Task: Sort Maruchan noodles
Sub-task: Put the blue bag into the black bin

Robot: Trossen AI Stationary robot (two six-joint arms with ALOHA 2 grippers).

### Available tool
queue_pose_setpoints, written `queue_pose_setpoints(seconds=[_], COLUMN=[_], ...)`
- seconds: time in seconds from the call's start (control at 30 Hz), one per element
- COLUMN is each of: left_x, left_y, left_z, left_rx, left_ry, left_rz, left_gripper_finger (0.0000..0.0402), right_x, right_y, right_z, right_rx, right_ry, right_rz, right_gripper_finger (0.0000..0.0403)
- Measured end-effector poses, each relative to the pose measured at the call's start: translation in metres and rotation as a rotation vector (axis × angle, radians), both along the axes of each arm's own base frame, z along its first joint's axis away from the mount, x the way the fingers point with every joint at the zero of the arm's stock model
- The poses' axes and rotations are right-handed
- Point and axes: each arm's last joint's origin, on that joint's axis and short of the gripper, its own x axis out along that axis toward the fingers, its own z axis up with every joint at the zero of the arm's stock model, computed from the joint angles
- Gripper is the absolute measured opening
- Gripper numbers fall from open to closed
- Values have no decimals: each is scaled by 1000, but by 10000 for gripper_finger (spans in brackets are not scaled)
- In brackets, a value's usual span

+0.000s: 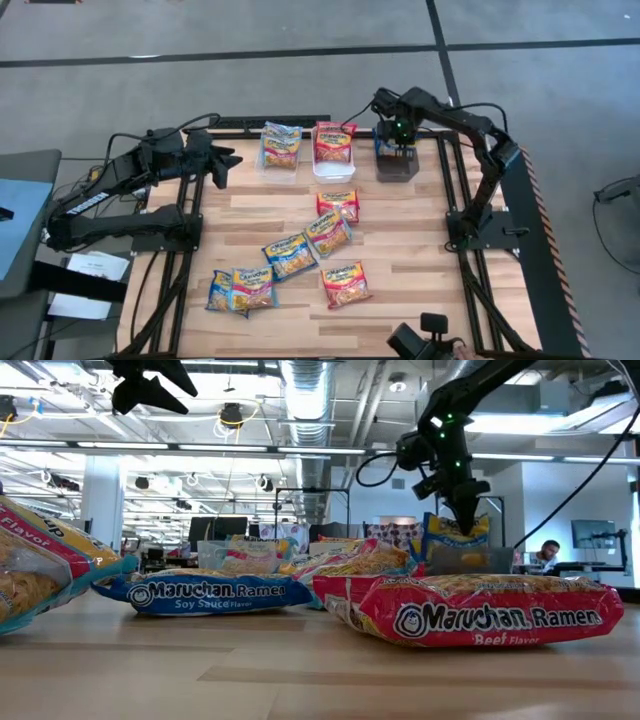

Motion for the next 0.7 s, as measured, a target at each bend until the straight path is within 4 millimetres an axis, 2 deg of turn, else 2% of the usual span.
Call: queue_pose_setpoints(seconds=[0.2, 0.7], left_x=[0, 0], left_y=[0, 0], left_z=[0, 0], left_rx=[0, 0], left_ry=[0, 0], left_rz=[0, 0], left_gripper_finger=[194, 194], right_x=[-2, 7], right_y=[-1, -10], right_z=[-13, -12], right_rx=[5, -91], right_ry=[4, -93], right_rz=[16, 23], right_gripper_finger=[7, 47])
